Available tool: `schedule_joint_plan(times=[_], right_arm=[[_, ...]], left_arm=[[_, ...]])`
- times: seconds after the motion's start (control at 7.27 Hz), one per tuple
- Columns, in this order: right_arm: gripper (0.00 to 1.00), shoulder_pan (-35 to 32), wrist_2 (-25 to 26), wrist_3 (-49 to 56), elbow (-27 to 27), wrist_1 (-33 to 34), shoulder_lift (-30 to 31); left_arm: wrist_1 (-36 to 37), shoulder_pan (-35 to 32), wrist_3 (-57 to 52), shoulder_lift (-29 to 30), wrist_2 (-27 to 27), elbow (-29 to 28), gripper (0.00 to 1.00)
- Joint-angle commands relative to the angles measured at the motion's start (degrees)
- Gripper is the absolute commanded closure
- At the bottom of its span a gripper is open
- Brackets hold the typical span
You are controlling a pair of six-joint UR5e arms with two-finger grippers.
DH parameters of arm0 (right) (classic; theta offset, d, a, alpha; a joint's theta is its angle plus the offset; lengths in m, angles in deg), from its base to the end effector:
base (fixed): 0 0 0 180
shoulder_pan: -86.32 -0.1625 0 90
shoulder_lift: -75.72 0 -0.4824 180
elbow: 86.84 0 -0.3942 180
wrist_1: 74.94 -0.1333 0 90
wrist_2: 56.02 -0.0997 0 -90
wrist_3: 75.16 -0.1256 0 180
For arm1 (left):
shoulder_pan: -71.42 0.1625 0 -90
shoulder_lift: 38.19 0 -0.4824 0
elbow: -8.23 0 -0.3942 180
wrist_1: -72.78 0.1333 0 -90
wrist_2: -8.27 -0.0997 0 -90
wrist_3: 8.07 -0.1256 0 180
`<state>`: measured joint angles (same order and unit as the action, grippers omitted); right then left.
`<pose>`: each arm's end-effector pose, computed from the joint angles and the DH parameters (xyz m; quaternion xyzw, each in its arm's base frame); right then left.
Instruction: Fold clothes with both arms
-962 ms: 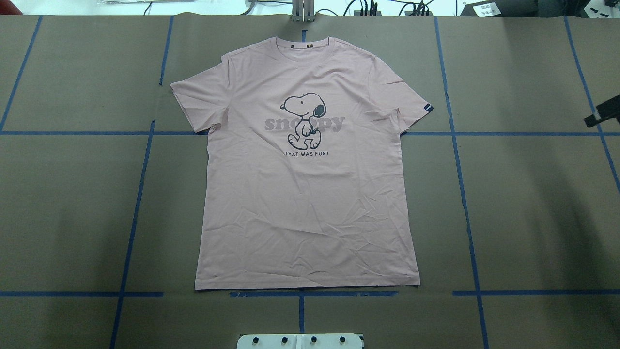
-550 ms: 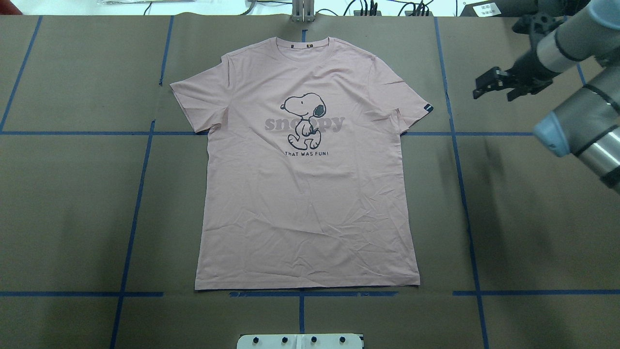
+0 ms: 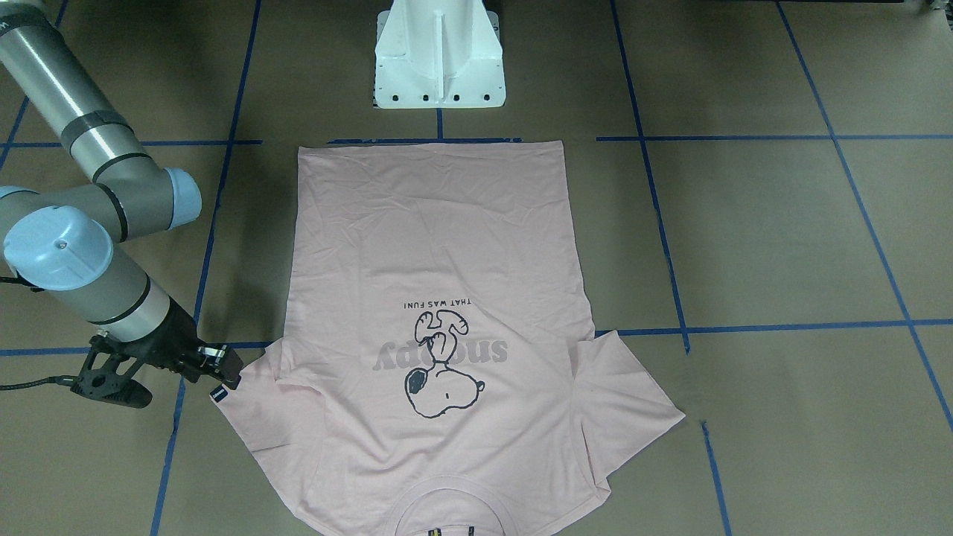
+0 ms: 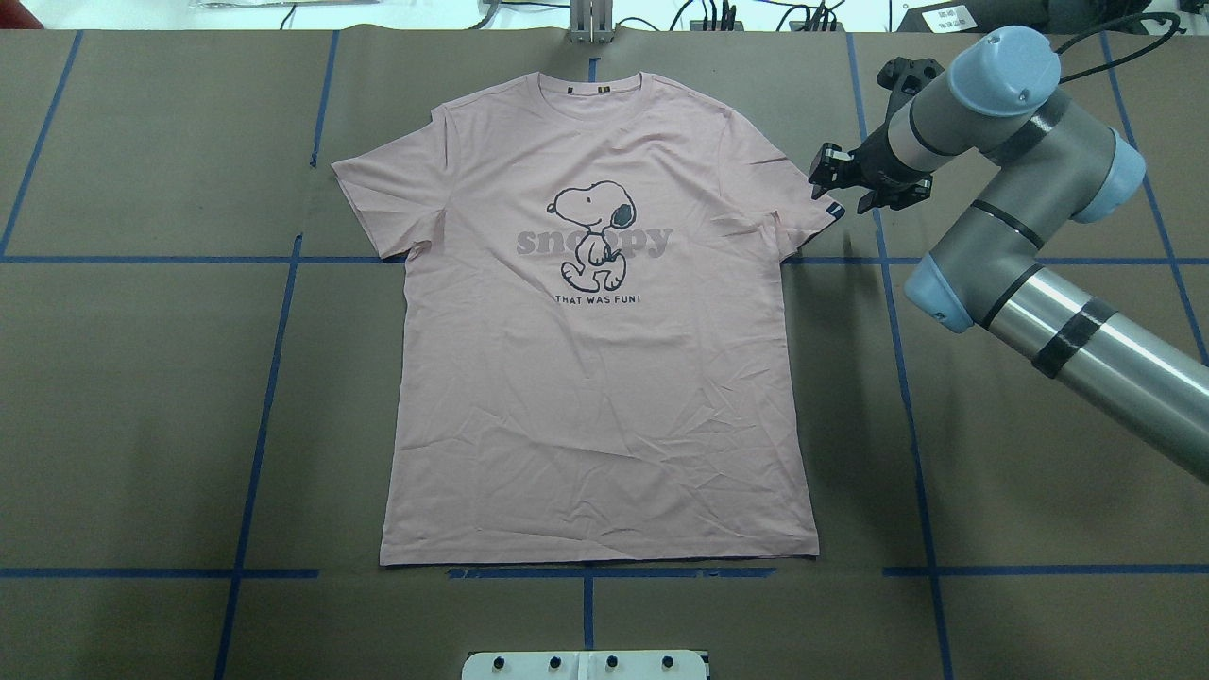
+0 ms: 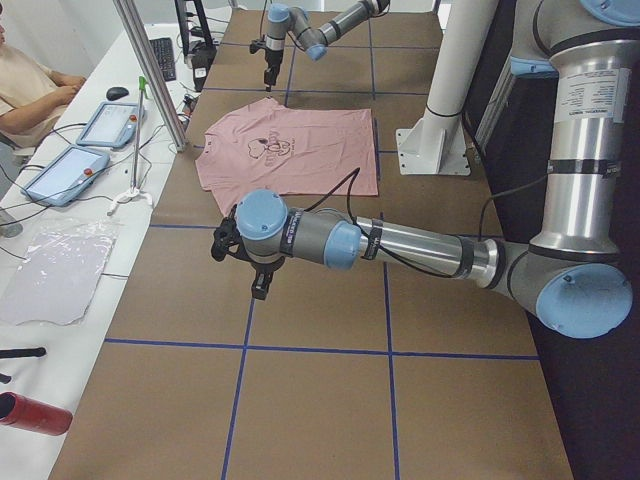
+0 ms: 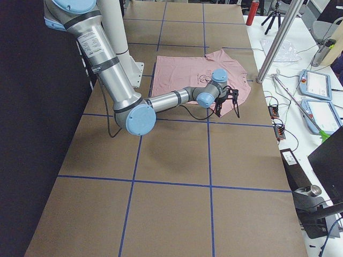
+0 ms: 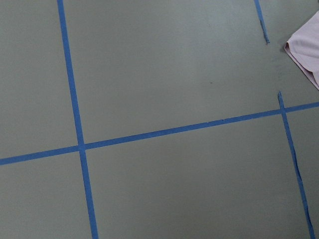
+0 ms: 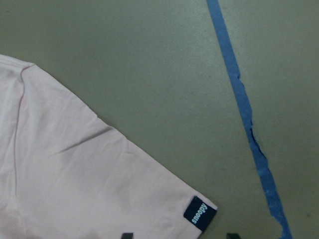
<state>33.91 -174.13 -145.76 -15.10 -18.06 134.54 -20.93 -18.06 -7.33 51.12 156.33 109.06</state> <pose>-0.4189 -0.6656 0.4922 0.0414 -0.4383 0.1626 0.8830 -0.0222 -0.4952 0.6161 0.1001 0.4829 0.0568 0.8681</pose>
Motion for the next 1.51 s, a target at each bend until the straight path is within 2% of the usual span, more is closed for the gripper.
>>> schedule_joint_plan(times=[0.0, 0.55, 0.69, 0.83, 1.1, 1.24, 1.38], right_arm=[[0.33, 0.5, 2.9, -1.2, -2.8, -0.1, -1.7], [0.34, 1.8, 4.3, -1.0, -3.5, -0.2, -1.3], [0.38, 2.0, 4.7, -0.9, -3.5, -0.2, -1.2], [0.48, 1.9, 4.9, -0.9, -3.6, -0.2, -1.1], [0.75, 1.9, 5.2, -0.9, -3.6, -0.1, -1.0], [0.94, 1.9, 5.2, -0.9, -3.6, -0.1, -1.0], [1.00, 1.9, 5.2, -0.9, -3.6, -0.1, -1.1]], left_arm=[[-0.1, 0.0, 0.0, -1.4, 2.1, 0.8, 0.00], [-0.9, 0.0, 0.0, -1.8, 2.2, 0.8, 0.00], [-0.9, 0.0, 0.0, -1.8, 2.2, 0.8, 0.00], [-0.9, 0.0, 0.0, -1.8, 2.2, 0.8, 0.00], [-1.2, 0.0, 0.0, -1.8, 2.2, 0.8, 0.00], [-1.2, 0.0, 0.0, -1.8, 2.2, 0.7, 0.00], [-1.2, 0.0, 0.0, -1.8, 2.2, 0.7, 0.00]])
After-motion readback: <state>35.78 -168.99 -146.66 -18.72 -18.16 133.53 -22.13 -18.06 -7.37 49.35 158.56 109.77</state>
